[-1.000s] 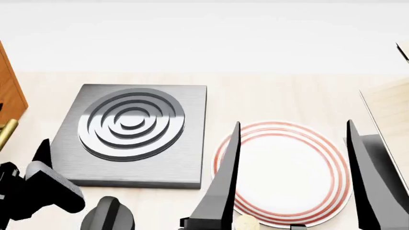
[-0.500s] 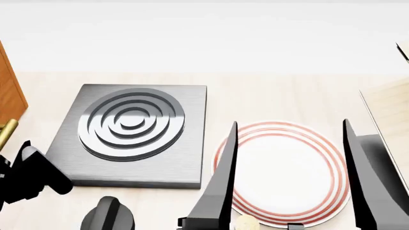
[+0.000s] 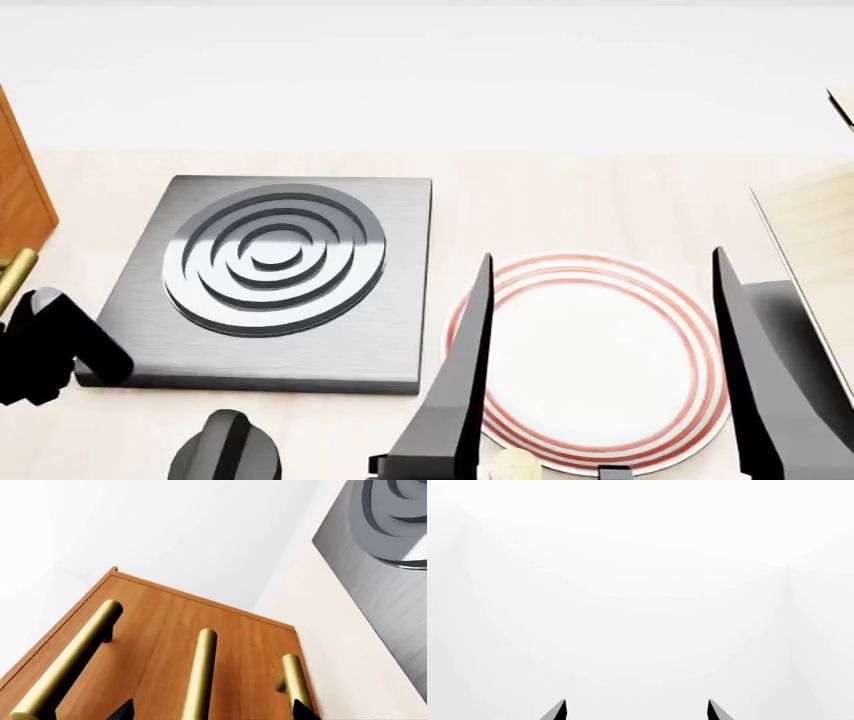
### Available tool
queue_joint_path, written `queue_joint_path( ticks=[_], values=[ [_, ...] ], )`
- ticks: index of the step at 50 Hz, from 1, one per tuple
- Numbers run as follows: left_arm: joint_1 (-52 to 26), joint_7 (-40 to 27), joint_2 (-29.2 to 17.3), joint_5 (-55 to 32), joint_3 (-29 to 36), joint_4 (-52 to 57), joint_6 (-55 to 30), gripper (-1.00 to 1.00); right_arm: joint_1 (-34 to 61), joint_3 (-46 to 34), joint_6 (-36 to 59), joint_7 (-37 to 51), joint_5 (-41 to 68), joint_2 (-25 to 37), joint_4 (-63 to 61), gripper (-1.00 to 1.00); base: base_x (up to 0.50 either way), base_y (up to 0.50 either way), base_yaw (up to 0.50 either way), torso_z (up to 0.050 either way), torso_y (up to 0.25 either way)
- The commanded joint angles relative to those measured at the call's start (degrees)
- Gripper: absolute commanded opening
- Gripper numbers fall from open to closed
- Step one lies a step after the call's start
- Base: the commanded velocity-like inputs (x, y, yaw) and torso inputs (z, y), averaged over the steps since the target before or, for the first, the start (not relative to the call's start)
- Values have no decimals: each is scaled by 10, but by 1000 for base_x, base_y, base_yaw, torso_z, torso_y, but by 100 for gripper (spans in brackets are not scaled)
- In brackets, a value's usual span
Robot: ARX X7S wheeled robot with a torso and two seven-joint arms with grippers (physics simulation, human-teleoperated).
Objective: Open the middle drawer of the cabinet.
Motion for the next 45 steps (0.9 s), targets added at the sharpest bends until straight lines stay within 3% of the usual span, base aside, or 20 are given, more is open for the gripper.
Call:
queue_joint_path(
  ticks=[1, 17, 45],
  values=[
    [4, 23, 17, -1, -4, -43, 5, 100, -1, 0, -1, -1, 1, 0, 0, 100, 0, 0, 0, 0, 0],
    [-22, 12, 12, 17, 8, -28, -30, 100, -1, 1, -2, -4, 3, 0, 0, 100, 0, 0, 0, 0, 0],
    [3, 33, 67, 80, 50, -138, -27, 100, 0, -7, 1, -5, 2, 0, 0, 100, 0, 0, 0, 0, 0]
  ],
)
